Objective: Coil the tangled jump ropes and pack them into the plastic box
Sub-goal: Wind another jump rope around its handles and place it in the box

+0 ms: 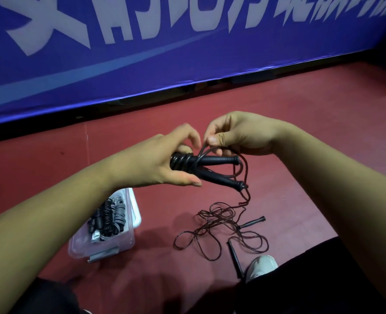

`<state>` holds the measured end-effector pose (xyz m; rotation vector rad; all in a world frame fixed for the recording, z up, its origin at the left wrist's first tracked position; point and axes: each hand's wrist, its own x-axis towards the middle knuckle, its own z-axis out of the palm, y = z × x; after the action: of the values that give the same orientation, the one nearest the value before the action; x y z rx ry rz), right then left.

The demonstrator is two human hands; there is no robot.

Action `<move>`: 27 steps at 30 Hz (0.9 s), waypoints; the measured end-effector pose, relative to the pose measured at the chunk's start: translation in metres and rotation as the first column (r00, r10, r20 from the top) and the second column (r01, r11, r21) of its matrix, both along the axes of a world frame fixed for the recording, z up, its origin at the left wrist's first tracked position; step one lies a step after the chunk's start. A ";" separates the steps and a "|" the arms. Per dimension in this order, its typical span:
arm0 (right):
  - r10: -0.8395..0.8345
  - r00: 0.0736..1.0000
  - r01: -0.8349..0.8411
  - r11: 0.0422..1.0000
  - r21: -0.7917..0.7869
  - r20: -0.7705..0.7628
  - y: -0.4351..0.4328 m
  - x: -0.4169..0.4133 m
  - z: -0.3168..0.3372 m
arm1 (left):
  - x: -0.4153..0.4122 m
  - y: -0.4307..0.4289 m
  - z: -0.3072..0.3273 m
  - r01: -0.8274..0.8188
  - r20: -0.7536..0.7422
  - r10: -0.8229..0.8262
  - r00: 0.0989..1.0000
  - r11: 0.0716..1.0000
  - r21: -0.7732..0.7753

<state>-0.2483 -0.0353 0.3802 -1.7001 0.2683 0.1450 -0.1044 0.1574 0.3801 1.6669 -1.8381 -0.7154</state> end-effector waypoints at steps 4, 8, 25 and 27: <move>-0.034 0.999 0.029 0.989 0.147 0.032 -0.001 0.003 -0.011 | -0.002 0.000 0.000 -0.003 -0.204 -0.007 0.979 0.999 -0.051; -0.131 0.984 0.096 0.959 0.265 0.117 0.000 0.003 -0.010 | 0.004 -0.005 0.000 -0.129 -0.270 0.087 0.959 0.982 -0.141; -0.229 0.972 0.234 0.923 -0.307 0.054 0.033 0.010 0.002 | 0.028 -0.014 -0.008 -0.599 -0.528 0.522 0.670 0.800 0.032; -0.256 0.966 0.254 0.930 -0.266 0.027 0.035 0.010 0.005 | 0.034 -0.013 -0.008 -0.591 -0.577 0.558 0.596 0.792 0.155</move>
<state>-0.2385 0.0001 0.3857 -1.9141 0.5318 -0.0820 -0.0704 0.1446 0.3716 1.6084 -0.7807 -0.7664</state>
